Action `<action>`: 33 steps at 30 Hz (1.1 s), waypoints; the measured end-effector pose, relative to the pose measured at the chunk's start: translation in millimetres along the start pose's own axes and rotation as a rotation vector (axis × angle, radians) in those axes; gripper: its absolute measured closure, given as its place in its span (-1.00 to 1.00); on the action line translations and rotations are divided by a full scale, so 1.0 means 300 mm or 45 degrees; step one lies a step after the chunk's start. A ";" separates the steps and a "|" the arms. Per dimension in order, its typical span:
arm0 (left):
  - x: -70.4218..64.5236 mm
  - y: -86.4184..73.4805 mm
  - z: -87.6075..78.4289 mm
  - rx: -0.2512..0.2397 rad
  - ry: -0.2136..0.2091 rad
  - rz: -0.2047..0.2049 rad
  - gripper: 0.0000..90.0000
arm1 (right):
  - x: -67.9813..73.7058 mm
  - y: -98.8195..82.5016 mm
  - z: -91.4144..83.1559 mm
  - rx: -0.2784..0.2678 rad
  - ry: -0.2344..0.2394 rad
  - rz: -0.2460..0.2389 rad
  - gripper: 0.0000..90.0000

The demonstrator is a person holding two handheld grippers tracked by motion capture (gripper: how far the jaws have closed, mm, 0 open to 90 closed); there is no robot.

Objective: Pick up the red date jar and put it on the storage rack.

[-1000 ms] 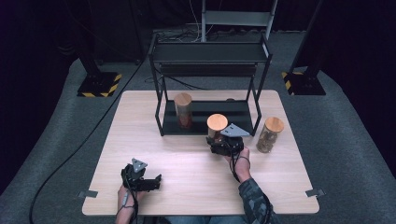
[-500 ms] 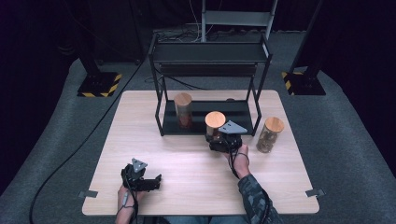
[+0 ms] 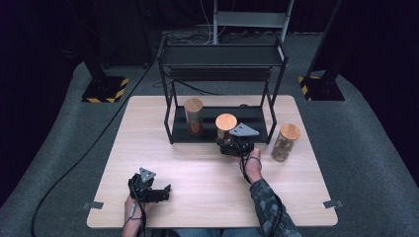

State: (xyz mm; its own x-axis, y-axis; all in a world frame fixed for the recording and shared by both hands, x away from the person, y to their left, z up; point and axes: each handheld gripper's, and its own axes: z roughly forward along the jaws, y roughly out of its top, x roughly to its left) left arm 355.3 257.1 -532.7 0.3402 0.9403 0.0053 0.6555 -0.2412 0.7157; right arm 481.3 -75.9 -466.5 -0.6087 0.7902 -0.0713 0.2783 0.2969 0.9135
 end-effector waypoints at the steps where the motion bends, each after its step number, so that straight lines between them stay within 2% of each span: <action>1: 0.000 0.000 0.000 0.000 0.000 0.000 -0.99 | 0.000 0.000 0.000 0.000 0.000 0.000 -0.45; 12: 0.000 0.000 0.000 -0.001 0.000 -0.001 -0.99 | -0.016 0.020 0.026 -0.017 -0.003 0.002 -0.45; 33: 0.000 0.000 0.000 0.000 0.000 -0.001 -0.99 | -0.054 0.037 0.061 -0.032 -0.024 0.047 -0.45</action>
State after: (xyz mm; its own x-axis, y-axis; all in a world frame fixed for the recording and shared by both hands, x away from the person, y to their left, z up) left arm 355.3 257.0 -532.7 0.3394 0.9406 0.0047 0.6556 -0.2401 0.7159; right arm 507.9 -75.5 -462.6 -0.5843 0.8103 -0.0447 0.2817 0.2541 0.9252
